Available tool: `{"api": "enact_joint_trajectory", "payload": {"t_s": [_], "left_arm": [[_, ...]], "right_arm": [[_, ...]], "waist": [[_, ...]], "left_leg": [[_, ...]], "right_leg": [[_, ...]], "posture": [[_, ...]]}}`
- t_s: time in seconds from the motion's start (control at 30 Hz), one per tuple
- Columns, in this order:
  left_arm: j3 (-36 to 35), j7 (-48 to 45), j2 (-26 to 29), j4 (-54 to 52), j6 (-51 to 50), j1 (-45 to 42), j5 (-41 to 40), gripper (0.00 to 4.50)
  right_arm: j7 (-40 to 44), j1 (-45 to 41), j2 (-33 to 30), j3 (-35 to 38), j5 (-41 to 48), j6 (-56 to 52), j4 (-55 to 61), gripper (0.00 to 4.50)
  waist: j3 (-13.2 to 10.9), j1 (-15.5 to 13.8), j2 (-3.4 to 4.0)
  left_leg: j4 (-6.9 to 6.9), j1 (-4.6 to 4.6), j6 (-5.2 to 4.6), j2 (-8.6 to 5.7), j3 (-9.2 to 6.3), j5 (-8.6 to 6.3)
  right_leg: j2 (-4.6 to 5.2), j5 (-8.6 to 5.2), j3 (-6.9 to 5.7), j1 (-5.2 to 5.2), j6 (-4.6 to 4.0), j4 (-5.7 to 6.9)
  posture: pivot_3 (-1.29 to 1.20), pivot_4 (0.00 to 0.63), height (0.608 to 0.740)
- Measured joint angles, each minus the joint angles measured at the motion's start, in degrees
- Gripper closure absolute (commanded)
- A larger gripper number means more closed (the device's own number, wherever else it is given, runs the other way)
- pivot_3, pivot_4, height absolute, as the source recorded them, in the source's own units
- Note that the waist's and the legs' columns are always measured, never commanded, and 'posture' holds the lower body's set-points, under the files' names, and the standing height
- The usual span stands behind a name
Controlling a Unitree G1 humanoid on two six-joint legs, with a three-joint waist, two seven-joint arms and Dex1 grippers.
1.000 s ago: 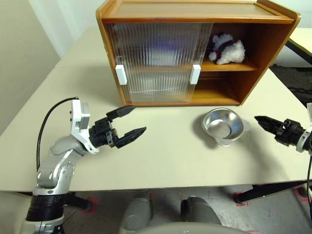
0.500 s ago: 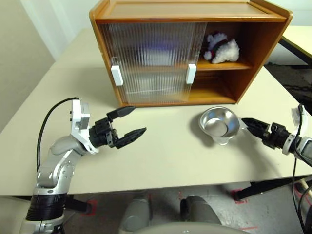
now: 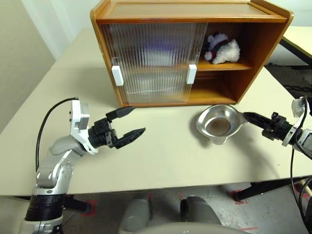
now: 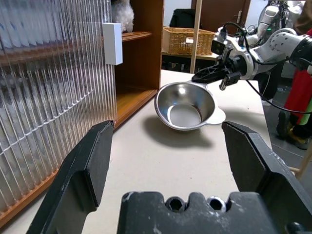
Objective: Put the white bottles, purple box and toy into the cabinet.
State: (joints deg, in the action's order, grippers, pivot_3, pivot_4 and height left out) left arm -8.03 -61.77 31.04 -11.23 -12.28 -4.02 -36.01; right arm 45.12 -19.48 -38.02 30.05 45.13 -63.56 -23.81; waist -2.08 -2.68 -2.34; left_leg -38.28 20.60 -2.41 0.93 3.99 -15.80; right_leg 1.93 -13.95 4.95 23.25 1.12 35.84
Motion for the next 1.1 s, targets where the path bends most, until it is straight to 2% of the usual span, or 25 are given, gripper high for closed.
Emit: {"api": "enact_joint_trajectory", "payload": {"t_s": [0.3, 0.53, 0.7, 0.9, 1.1], "left_arm": [[-0.01, 0.00, 0.03, 0.88, 0.66, -0.18, 0.07, 0.00], [-0.01, 0.02, 0.03, 0.91, 0.75, -0.18, 0.08, 0.00], [-0.03, 0.03, 0.04, 0.90, 0.77, -0.15, 0.08, 0.00], [-0.02, 0.05, 0.09, 0.89, 0.79, -0.14, 0.08, 0.00], [-0.05, 0.07, 0.33, 0.86, 0.78, -0.09, 0.06, 0.00]], "right_arm": [[0.14, 0.71, -0.40, 2.30, 4.03, -4.14, 1.09, 4.49], [-4.28, -0.69, 3.56, 12.55, 12.24, -7.61, -0.04, 4.49], [-7.60, -1.97, 5.68, 16.02, 15.09, -7.98, -3.30, 4.49], [-11.18, -5.17, 7.95, 18.13, 16.23, -4.46, -8.06, 4.49], [-15.30, -6.84, 13.22, 18.38, 16.20, 1.43, -9.61, 4.49]], "waist": [[0.01, -0.16, -0.01], [0.00, -0.05, -0.01], [0.00, 0.14, -0.01], [0.00, 0.17, -0.01], [0.00, 0.27, 0.00]], "left_leg": [[0.01, 0.03, 0.00, -0.01, 0.00, 0.00], [0.02, 0.04, 0.00, 0.00, 0.00, 0.00], [0.05, 0.04, 0.00, 0.00, 0.01, 0.00], [0.06, 0.03, 0.00, 0.00, 0.01, 0.00], [0.09, 0.04, 0.00, 0.01, 0.01, 0.00]], "right_leg": [[0.02, 0.00, -0.01, 0.03, 0.02, -0.01], [0.01, 0.00, 0.01, 0.03, 0.02, -0.02], [-0.01, 0.00, 0.02, 0.03, 0.02, -0.02], [-0.01, 0.00, 0.01, 0.04, 0.02, -0.03], [0.00, 0.00, 0.02, 0.06, 0.01, -0.03]], "posture": [[0.17, 0.000, 0.740], [0.17, 0.000, 0.740], [0.17, 0.000, 0.740], [0.17, 0.004, 0.740], [0.18, 0.005, 0.740]]}}
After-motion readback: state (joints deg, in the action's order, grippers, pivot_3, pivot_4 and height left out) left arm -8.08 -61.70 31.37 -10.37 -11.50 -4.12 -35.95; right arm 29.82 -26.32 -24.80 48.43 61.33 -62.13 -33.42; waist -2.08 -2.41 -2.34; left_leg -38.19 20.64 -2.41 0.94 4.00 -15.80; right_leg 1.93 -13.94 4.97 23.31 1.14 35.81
